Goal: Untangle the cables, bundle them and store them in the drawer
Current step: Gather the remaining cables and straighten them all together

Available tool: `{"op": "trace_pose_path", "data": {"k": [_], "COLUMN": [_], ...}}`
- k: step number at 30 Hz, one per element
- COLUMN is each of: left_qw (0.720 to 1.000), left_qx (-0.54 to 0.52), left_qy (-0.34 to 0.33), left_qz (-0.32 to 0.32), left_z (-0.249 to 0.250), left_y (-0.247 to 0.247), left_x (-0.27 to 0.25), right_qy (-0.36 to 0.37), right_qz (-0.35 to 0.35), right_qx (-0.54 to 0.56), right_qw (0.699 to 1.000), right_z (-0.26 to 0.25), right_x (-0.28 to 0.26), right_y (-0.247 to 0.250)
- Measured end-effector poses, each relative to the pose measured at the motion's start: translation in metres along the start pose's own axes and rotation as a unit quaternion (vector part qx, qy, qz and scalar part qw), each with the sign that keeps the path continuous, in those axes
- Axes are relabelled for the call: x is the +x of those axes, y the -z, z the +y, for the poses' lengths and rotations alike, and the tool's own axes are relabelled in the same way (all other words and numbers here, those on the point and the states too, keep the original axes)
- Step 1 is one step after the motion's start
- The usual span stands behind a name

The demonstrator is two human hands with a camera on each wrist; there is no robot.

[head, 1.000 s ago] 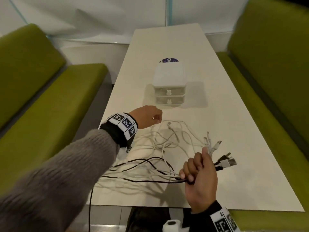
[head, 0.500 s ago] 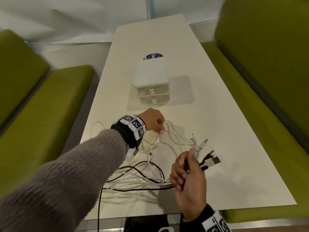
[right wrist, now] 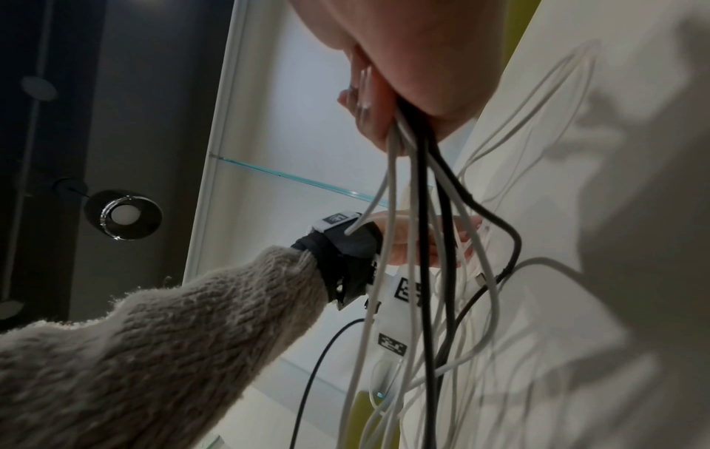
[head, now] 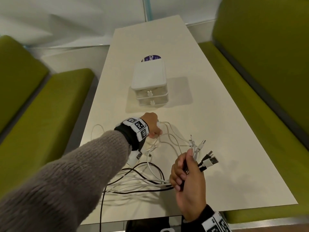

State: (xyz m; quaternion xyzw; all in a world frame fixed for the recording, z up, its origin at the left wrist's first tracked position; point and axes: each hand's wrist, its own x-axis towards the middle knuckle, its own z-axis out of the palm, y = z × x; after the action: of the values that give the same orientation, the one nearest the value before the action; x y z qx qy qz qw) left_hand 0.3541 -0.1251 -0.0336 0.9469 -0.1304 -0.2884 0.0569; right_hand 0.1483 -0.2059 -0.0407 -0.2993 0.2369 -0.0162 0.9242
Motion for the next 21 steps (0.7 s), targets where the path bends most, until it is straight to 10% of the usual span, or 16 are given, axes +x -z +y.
{"op": "trace_pose_path", "data": {"k": [5, 9, 21], "left_qw": [0.989, 0.949, 0.642], "left_qx": [-0.144, -0.298, -0.475], "left_qy": [0.036, -0.032, -0.459], "left_qz": [-0.016, 0.094, 0.390], "left_z": [-0.003, 0.001, 0.016], "left_y": [0.012, 0.054, 0.144], "left_x": [-0.008, -0.033, -0.169], "right_qy": [0.007, 0.012, 0.113], "right_qz": [0.001, 0.006, 0.032], "right_qx": [-0.006, -0.012, -0.017], "right_qw": [1.000, 1.000, 0.993], "right_z": [0.001, 0.002, 0.000], "right_x": [0.001, 0.003, 0.007], "right_y": [0.001, 0.002, 0.002]}}
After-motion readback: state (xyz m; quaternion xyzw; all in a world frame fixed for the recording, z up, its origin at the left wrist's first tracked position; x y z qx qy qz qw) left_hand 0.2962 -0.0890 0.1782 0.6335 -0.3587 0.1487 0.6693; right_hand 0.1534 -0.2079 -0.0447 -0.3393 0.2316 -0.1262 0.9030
